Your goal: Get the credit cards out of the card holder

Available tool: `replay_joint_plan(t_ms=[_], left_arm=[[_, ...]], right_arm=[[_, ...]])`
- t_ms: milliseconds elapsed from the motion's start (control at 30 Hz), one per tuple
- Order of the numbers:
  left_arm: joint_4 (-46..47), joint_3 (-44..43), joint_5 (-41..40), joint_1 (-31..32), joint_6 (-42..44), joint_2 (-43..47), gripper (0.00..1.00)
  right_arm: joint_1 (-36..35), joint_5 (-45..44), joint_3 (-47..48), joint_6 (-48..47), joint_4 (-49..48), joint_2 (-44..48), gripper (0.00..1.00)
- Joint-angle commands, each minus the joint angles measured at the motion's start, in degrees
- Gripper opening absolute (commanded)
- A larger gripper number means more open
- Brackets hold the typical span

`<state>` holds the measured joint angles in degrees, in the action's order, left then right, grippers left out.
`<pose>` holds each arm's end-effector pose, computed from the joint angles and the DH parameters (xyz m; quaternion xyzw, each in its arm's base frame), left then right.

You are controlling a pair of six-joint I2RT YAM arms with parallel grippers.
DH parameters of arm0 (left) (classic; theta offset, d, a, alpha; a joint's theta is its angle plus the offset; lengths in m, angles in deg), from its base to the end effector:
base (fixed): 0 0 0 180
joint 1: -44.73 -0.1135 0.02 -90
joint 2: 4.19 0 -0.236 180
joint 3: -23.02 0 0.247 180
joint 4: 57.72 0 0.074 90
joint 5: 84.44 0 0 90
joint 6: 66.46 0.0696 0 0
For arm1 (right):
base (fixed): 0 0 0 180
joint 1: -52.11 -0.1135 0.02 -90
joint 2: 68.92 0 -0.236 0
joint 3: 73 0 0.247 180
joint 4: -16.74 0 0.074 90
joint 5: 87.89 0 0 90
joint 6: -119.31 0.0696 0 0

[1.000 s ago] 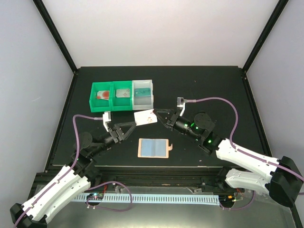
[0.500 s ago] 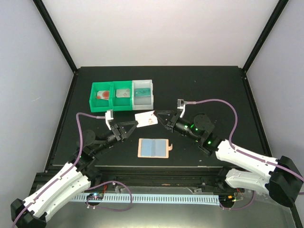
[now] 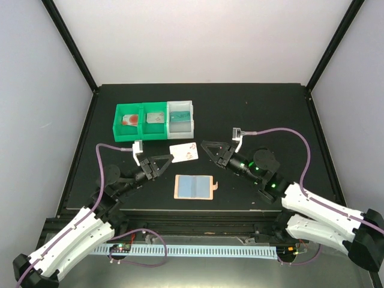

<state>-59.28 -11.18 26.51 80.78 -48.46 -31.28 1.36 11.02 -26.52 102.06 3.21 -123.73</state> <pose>0.1417 -0.1339 0.2650 -0.0759 0.6701 -0.6611 0.3289 0.1628 0.2163 0.2835 0.0720 0.6709 0.6733 0.3023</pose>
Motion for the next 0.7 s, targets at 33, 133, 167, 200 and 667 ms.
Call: replay_joint_plan(t_ms=[33, 133, 167, 200, 667], left_arm=[[-7.4, -4.3, -0.8, -0.3, 5.1, 1.1, 0.02], [-12.2, -6.0, -1.5, -0.3, 7.4, 1.0, 0.02], [-13.6, -6.5, -2.1, -0.3, 8.3, 0.9, 0.02], [-15.5, -7.8, -2.8, -0.4, 9.5, 0.6, 0.02], [-33.4, -23.9, 0.3, -8.0, 24.4, -10.0, 0.02]], right_arm=[[-0.1, -2.8, -0.3, -8.3, 7.7, 5.7, 0.39], [-0.2, -3.7, -0.7, -11.9, 13.2, 9.2, 0.55], [-0.2, -4.4, -0.7, -13.1, 14.9, 10.5, 0.60], [-0.2, -5.0, -0.5, -13.9, 16.7, 11.7, 0.65], [-0.2, -9.6, -0.2, -24.5, 35.3, 25.1, 1.00]])
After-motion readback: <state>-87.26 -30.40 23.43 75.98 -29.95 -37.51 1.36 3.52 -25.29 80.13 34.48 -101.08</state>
